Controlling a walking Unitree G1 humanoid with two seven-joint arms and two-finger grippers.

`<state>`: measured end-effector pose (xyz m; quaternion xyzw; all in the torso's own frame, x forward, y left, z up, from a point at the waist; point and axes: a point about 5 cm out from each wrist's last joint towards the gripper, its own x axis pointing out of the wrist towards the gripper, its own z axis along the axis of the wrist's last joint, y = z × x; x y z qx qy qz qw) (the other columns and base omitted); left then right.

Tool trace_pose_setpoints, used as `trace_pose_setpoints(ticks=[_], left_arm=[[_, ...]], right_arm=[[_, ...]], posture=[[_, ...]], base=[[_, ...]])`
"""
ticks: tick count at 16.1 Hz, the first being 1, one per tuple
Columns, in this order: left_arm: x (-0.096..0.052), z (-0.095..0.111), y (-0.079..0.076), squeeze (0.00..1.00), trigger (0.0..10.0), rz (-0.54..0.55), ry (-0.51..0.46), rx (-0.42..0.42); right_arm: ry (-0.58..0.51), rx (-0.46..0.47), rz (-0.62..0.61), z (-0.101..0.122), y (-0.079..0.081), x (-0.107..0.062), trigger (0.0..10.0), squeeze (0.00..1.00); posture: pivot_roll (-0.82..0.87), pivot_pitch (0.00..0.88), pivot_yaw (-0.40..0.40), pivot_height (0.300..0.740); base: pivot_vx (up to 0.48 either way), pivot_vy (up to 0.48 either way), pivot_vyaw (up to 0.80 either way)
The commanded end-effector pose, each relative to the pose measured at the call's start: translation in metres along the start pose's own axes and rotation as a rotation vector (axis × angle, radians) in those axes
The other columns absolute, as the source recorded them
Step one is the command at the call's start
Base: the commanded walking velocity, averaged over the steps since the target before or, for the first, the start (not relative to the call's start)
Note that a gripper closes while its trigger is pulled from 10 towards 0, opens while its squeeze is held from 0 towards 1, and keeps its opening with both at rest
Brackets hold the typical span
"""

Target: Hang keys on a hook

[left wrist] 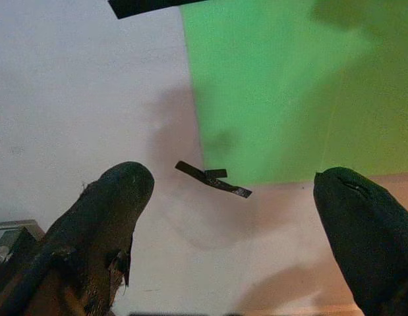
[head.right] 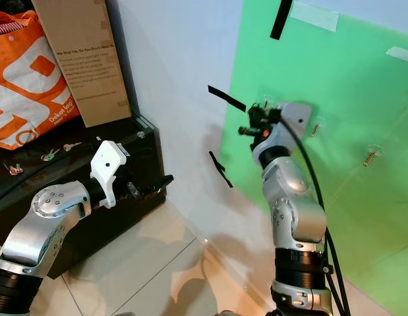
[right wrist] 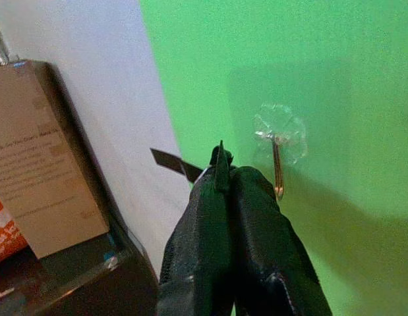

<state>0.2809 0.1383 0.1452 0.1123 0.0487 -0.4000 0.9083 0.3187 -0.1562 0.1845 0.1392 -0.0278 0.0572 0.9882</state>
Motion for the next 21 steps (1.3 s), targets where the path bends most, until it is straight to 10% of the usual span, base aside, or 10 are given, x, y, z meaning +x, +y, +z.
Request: trace_pose_setpoints(ticks=[1,14,21], left_arm=[[0.000,0.004,0.001,0.00,10.0,-0.012,0.002,0.016],[0.001,0.004,0.000,0.01,10.0,-0.032,0.004,0.015],[0.001,0.005,0.001,0.01,10.0,-0.030,0.003,0.016]], right_arm=[[-0.001,0.027,-0.021,0.001,-0.002,0.001,10.0,0.00],[0.119,0.127,-0.165,-0.024,-0.024,-0.012,10.0,0.00],[0.035,0.062,0.020,-0.011,0.001,-0.011,10.0,0.00]], posture=[[-0.01,0.000,-0.006,0.740],[-0.01,0.000,0.002,0.740],[-0.01,0.000,-0.002,0.740]], base=[[0.000,0.000,0.00],[0.000,0.000,0.00],[0.000,0.000,0.00]])
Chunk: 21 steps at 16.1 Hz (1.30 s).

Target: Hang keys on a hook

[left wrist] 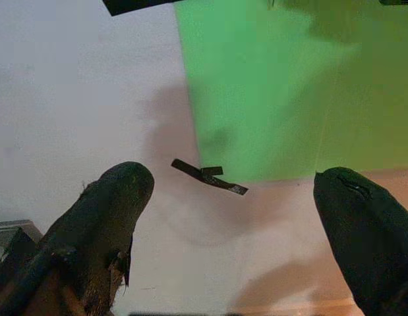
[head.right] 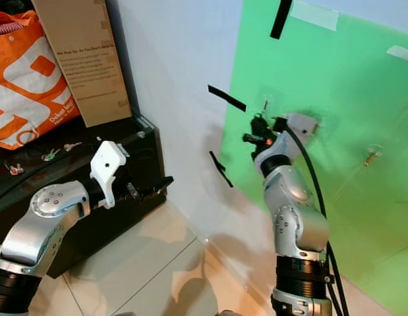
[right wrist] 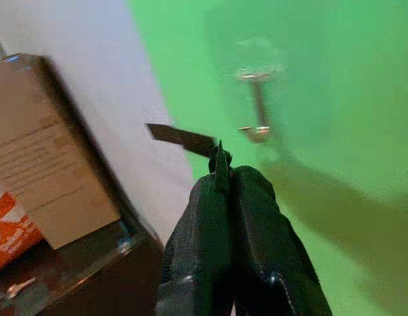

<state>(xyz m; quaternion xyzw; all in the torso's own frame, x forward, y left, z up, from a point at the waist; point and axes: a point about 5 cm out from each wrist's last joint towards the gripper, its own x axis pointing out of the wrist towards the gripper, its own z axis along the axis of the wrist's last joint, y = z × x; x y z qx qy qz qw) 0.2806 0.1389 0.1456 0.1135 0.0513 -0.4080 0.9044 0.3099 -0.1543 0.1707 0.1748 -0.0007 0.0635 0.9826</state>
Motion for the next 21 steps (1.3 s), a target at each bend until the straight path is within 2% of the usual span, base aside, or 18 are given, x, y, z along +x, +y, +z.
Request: trace_pose_setpoints(ticks=[1,6,13,16,21], left_arm=[[0.001,0.004,0.001,0.01,10.0,-0.011,-0.001,0.015],[0.002,0.006,0.000,0.01,10.0,-0.021,-0.012,0.013],[0.001,0.007,-0.004,0.01,10.0,-0.045,-0.048,-0.031],[0.000,0.006,-0.005,0.01,10.0,-0.051,-0.047,-0.034],[0.000,0.006,-0.005,0.00,10.0,-0.060,-0.044,-0.039]], right_arm=[[-0.016,-0.015,0.018,0.002,0.002,-0.001,10.0,0.00],[-0.091,0.010,0.007,0.013,0.001,0.001,10.0,0.00],[-0.054,-0.004,-0.060,0.006,-0.004,0.010,10.0,0.00],[-0.057,0.028,-0.131,0.005,-0.011,0.014,10.0,0.00],[-0.088,0.044,-0.112,0.010,-0.013,0.010,10.0,0.00]], posture=[[-0.01,0.000,-0.002,0.740],[-0.01,0.000,0.000,0.740],[0.00,0.000,-0.005,0.740],[0.00,0.000,-0.007,0.740],[0.00,0.000,0.004,0.740]], base=[[0.000,0.000,0.00],[0.000,0.000,0.00],[0.000,0.000,0.00],[0.000,0.000,0.00],[0.000,0.000,0.00]])
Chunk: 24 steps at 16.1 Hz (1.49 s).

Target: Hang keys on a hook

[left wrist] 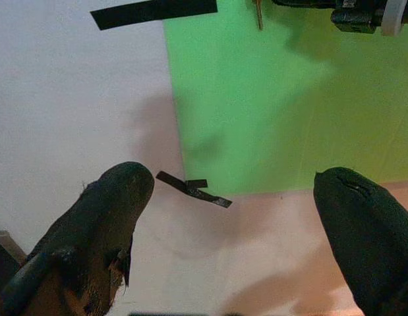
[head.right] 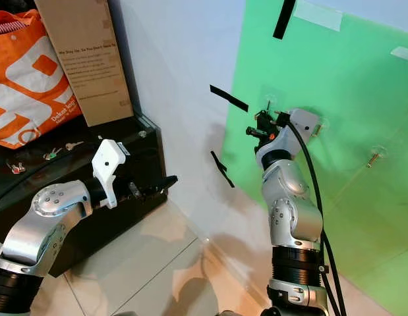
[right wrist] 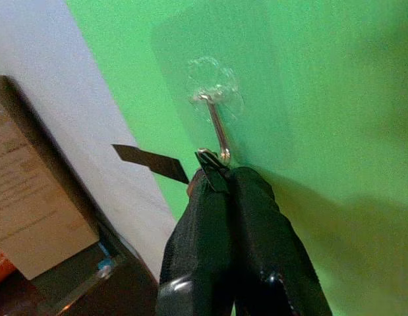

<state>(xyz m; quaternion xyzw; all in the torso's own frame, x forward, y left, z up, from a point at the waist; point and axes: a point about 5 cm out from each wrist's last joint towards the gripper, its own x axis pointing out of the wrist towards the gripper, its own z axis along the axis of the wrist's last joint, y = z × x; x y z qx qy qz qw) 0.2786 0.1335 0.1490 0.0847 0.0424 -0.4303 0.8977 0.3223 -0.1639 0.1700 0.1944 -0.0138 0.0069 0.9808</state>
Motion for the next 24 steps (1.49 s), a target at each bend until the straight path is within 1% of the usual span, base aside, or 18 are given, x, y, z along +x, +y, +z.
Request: trace_pose_setpoints(ticks=[1,3,4,5,7,11,13,16,18,20,22,24], left_arm=[[-0.002,0.002,-0.001,0.00,10.0,-0.014,0.001,0.001],[-0.002,0.002,-0.001,0.01,10.0,-0.017,0.002,0.001],[-0.001,0.002,-0.001,0.00,10.0,-0.020,0.002,0.001],[-0.001,0.002,-0.001,0.00,10.0,-0.021,0.002,0.001],[0.000,0.003,-0.001,0.00,10.0,-0.023,0.002,0.001],[0.000,0.002,-0.001,0.00,10.0,-0.023,0.002,-0.001],[0.000,0.002,-0.001,0.00,10.0,-0.020,0.002,-0.002],[-0.001,0.002,0.000,0.01,10.0,-0.019,0.003,-0.003],[-0.001,0.002,0.000,0.00,10.0,-0.018,0.004,-0.003],[-0.001,0.002,0.000,0.00,10.0,-0.020,0.004,-0.003],[0.000,0.002,0.000,0.01,10.0,-0.025,0.005,-0.003],[0.000,0.003,0.000,0.00,10.0,-0.028,0.007,-0.001]], right_arm=[[-0.030,0.000,0.009,0.006,-0.002,-0.002,10.0,0.00],[0.045,-0.057,0.050,-0.008,-0.001,-0.008,10.0,0.00],[0.043,-0.049,0.048,-0.009,-0.002,-0.012,10.0,0.00],[0.007,-0.030,0.061,-0.003,0.000,-0.013,10.0,0.00],[-0.019,-0.015,0.068,0.001,0.001,-0.013,10.0,0.00],[-0.126,0.021,0.094,0.019,0.005,-0.010,10.0,0.00],[-0.129,0.027,0.103,0.020,0.007,-0.008,10.0,0.00],[-0.093,0.004,0.102,0.014,0.009,-0.004,10.0,0.00],[-0.052,-0.006,0.079,0.008,0.007,-0.001,10.0,0.00],[-0.021,-0.006,0.063,0.004,0.004,-0.002,10.0,0.00],[0.046,-0.027,0.013,-0.007,-0.004,-0.002,10.0,0.00],[0.055,-0.017,0.000,-0.008,-0.007,-0.003,10.0,0.00]], posture=[[0.00,0.000,0.004,0.740],[0.00,0.000,0.004,0.740],[-0.01,0.000,0.011,0.740],[-0.01,0.000,0.013,0.740],[-0.01,0.000,0.014,0.740],[-0.01,0.000,0.009,0.740],[-0.01,0.000,0.009,0.740],[0.00,0.000,0.005,0.740],[0.00,0.000,0.004,0.740],[-0.01,0.000,0.008,0.740],[-0.01,0.000,0.010,0.740],[-0.01,0.000,0.012,0.740]], base=[[0.000,0.000,0.00],[0.000,0.000,0.00],[0.000,0.000,0.00],[0.000,0.000,0.00],[0.000,0.000,0.00],[0.000,0.000,0.00],[0.000,0.000,0.00],[0.000,0.000,0.00],[0.000,0.000,0.00],[0.000,0.000,0.00],[0.000,0.000,0.00],[0.000,0.000,0.00]])
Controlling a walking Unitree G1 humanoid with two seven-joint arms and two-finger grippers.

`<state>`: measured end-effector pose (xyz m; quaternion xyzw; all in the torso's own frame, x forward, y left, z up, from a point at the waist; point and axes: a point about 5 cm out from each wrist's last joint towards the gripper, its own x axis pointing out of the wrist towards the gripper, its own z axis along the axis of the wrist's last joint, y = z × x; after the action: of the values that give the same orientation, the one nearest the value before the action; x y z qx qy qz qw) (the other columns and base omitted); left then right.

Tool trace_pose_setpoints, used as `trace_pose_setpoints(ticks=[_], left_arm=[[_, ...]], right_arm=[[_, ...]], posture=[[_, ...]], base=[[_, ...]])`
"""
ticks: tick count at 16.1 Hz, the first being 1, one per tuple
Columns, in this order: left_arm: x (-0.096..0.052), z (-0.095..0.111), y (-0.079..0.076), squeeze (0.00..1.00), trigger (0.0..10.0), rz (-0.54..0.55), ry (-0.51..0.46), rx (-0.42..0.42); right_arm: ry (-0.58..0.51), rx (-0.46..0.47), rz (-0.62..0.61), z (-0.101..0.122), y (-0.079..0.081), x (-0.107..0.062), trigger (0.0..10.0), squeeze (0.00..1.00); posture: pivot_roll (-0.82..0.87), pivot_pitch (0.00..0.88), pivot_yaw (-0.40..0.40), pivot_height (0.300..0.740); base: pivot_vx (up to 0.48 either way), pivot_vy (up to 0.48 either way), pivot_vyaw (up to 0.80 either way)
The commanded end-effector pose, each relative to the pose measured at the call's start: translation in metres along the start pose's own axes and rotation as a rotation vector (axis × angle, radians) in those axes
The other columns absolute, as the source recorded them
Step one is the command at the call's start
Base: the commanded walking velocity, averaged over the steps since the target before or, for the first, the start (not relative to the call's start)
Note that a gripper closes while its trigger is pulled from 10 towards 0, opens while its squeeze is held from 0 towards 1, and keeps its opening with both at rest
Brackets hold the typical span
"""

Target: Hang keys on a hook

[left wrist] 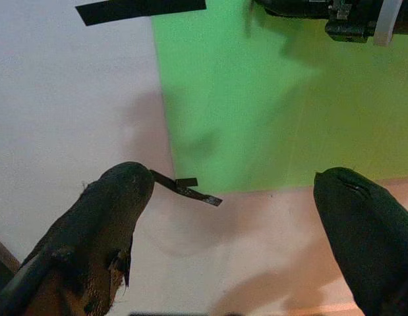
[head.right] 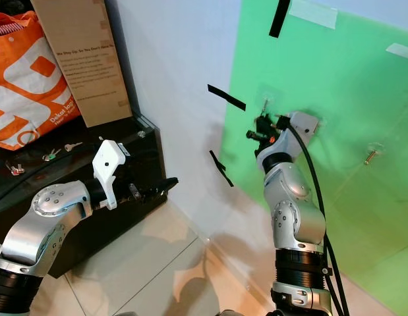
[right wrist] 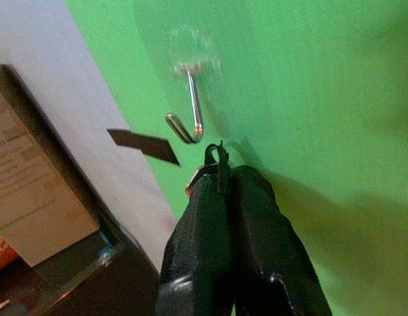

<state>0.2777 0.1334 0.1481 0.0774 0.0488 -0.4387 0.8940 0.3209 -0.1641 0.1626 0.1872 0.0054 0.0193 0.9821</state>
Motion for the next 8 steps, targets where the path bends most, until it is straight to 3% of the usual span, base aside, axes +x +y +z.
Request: trace_pose_setpoints(ticks=[1,8], left_arm=[[-0.0002,0.0033,0.0006,0.00,10.0,-0.008,0.004,0.016],[-0.0006,0.0035,0.0006,0.00,10.0,-0.007,0.003,0.015]], right_arm=[[0.011,0.000,-0.015,-0.0007,-0.0032,-0.0014,10.0,0.00],[-0.047,0.019,0.055,0.0066,0.0033,-0.0086,10.0,0.00]], posture=[[-0.01,0.000,0.012,0.740],[-0.01,0.000,0.010,0.740]], base=[[0.000,0.000,0.00],[0.000,0.000,0.00]])
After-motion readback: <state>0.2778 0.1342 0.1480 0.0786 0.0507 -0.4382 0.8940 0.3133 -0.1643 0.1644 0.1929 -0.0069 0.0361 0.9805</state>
